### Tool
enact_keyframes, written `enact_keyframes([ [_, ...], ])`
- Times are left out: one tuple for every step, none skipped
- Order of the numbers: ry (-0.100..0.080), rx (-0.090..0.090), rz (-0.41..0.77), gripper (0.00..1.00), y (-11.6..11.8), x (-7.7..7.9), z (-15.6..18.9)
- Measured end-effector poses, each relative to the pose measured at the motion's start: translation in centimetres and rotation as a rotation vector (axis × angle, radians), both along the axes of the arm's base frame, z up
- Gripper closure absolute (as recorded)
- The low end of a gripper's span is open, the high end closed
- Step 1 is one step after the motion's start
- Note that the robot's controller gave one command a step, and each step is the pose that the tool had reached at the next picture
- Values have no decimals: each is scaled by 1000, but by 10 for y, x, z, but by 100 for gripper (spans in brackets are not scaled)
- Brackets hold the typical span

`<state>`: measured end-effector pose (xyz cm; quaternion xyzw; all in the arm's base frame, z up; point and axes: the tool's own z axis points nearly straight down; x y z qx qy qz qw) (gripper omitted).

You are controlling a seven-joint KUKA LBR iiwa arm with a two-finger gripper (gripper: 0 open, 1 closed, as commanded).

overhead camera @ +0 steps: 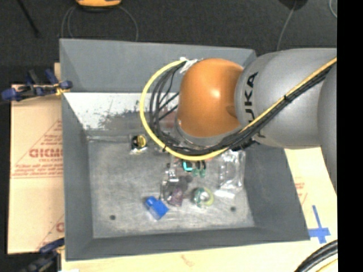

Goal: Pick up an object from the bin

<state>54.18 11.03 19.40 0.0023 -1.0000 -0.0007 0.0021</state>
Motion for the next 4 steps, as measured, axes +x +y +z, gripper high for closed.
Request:
enact_keyframes([
  [-12, -2, 281, 0, -96, -45, -116],
  [-11, -3, 313, 0, -124, 1, -114],
  [-9, 1, 311, 100, -122, 0, -114],
  [-12, -3, 335, 100, -115, -1, -74],
])
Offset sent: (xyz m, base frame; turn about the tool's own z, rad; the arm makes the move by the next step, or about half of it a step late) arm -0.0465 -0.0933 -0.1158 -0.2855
